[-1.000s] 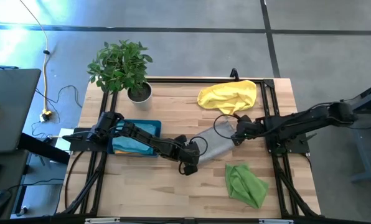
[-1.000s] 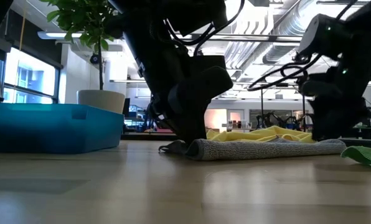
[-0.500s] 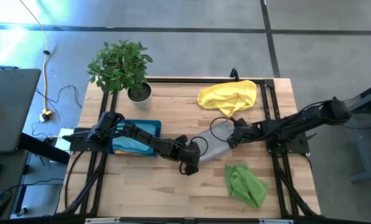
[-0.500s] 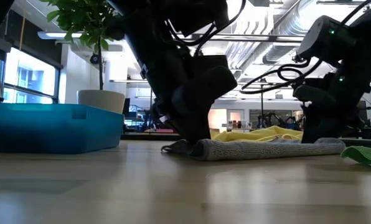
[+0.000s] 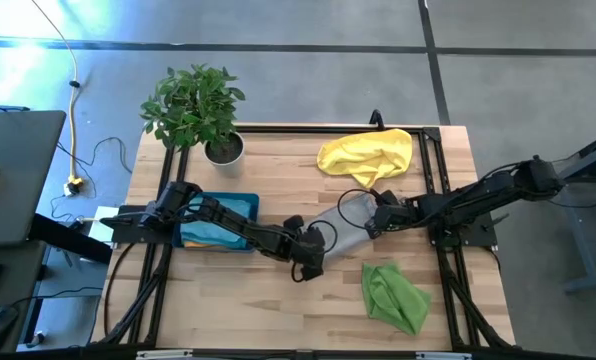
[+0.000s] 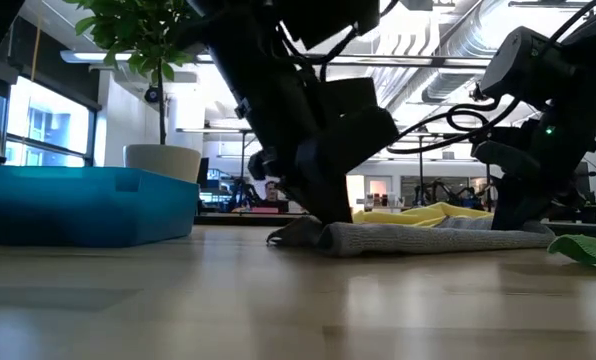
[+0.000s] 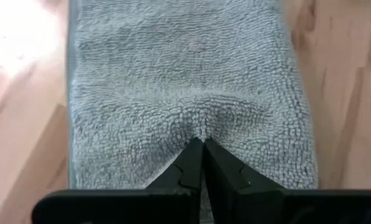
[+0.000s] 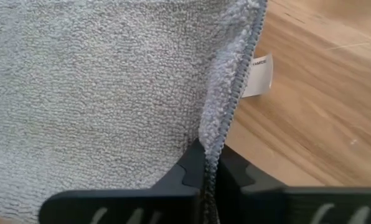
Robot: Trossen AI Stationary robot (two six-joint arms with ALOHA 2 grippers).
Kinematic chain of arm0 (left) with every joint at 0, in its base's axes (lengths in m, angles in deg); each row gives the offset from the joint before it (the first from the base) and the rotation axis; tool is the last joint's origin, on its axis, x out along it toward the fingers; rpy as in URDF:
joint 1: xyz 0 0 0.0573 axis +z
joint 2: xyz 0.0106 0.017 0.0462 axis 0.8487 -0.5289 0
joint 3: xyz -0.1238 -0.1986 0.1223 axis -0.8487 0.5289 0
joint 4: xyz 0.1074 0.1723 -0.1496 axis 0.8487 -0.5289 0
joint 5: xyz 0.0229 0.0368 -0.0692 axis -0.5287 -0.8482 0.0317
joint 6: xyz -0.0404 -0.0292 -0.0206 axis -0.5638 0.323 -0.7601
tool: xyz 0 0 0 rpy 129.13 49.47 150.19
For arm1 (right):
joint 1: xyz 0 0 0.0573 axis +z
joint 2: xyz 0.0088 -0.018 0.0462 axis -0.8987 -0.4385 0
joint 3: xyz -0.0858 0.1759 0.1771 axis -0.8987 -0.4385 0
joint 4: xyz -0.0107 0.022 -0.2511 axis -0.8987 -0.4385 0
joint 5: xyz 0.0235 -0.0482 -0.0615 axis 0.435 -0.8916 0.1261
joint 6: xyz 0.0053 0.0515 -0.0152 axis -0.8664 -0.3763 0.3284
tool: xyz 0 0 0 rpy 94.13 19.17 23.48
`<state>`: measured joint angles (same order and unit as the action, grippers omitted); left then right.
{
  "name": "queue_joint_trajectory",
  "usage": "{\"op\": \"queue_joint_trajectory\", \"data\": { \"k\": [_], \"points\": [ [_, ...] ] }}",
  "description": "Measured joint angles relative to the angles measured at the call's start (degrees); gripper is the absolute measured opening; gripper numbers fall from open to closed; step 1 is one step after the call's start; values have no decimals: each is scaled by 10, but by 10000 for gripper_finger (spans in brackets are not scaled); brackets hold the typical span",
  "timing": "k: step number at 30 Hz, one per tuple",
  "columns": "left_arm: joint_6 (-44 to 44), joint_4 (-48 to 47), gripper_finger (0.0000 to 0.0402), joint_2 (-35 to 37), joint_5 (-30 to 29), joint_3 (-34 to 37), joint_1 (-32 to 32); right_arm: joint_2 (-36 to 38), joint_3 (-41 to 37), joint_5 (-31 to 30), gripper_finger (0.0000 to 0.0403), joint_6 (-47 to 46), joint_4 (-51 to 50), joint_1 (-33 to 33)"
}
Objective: Fold microfiber towels
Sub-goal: Fold the gray towel on the table
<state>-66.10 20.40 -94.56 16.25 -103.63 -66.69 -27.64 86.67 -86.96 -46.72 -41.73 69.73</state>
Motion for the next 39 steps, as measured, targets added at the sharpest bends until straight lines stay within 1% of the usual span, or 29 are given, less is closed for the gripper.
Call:
{"op": "queue_joint_trajectory", "data": {
  "k": [4,6,9,12,16,19,22,24,27,34,39],
  "points": [
    [-2,-42,9,0,-24,-12,0,0,0,0,2,0,-9,0],
    [-12,-70,20,1,-35,-17,1,0,1,0,1,0,-12,0],
    [-16,-113,43,1,-35,-23,3,0,1,0,1,5,-16,0],
    [-21,-149,69,2,-21,-30,4,0,1,4,1,20,-21,-5],
    [-64,-177,92,3,28,-32,0,1,13,12,0,34,-48,-15],
    [-71,-186,96,3,48,-33,-12,0,49,14,0,58,-141,-21],
    [-72,-185,92,3,50,-33,-29,-2,99,-4,0,75,-241,-25],
    [-76,-185,87,3,49,-33,-41,0,134,-17,0,76,-286,-25],
    [-82,-184,81,3,48,-33,-57,-1,174,-17,0,76,-354,-23],
    [-106,-186,74,4,22,-33,-90,-13,261,3,0,58,-363,10],
    [-107,-195,74,7,7,-33,-108,-80,323,3,0,49,-364,44]
  ]
}}
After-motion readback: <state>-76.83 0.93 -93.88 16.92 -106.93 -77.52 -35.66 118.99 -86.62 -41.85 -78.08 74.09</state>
